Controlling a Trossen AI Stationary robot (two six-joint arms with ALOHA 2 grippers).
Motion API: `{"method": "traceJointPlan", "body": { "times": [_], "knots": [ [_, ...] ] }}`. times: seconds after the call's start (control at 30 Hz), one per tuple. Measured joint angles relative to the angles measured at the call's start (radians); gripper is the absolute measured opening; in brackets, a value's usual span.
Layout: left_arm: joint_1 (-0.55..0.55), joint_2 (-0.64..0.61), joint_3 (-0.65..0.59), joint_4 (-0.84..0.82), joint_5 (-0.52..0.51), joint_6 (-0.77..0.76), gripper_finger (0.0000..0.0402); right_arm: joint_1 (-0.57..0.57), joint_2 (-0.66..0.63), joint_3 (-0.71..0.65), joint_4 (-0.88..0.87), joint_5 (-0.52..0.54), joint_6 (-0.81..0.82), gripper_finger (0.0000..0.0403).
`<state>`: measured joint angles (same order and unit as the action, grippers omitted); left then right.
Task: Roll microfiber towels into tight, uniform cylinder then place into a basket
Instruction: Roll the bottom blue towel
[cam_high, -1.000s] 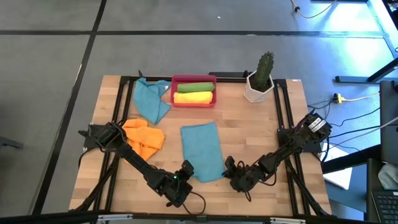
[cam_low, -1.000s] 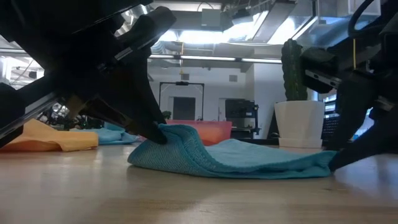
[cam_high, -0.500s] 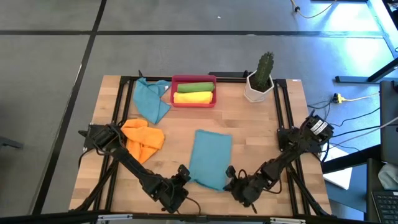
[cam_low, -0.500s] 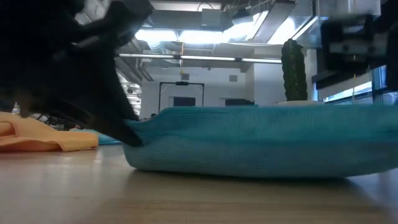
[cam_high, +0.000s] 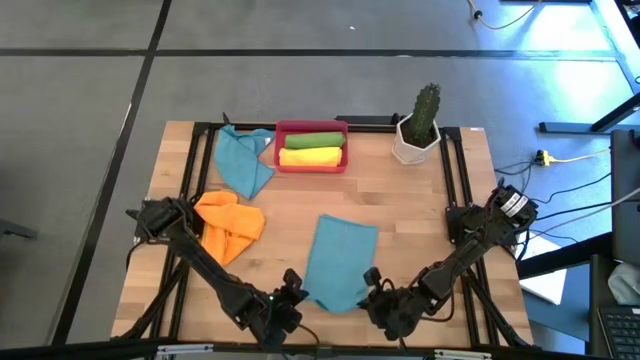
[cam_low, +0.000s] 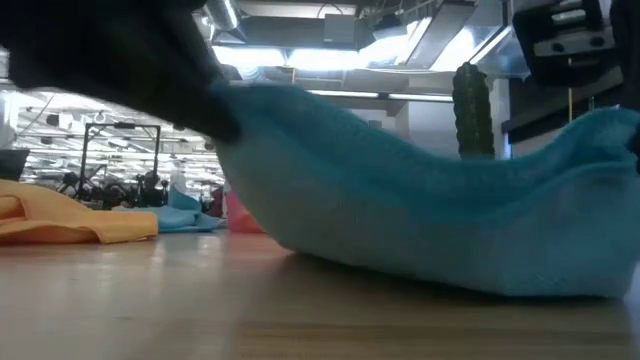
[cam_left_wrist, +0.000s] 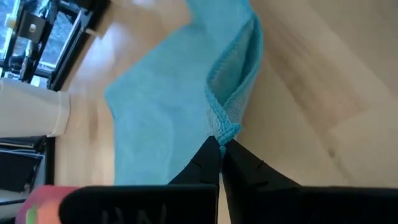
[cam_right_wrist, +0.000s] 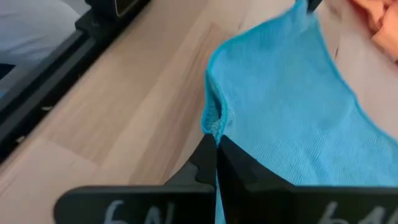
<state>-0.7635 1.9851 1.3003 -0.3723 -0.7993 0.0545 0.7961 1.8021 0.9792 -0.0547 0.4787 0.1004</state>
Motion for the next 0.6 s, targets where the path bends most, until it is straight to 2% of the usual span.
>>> {"method": "traceJointPlan", "body": {
  "times": [0.2, 0.4, 0.6],
  "knots": [
    [0.038, -0.058, -0.041, -0.040, 0.022, -0.042, 0.0000, -0.005, -0.077, -0.091, -0.004, 0.035, 0.073, 0.0001],
    [0.105, -0.122, -0.131, -0.014, 0.084, -0.068, 0.0000, -0.018, -0.216, -0.278, 0.176, 0.082, 0.132, 0.0000],
    [0.214, -0.188, -0.232, 0.110, 0.183, -0.006, 0.0000, -0.081, -0.274, -0.423, 0.255, 0.116, 0.254, 0.0000]
  ]
}}
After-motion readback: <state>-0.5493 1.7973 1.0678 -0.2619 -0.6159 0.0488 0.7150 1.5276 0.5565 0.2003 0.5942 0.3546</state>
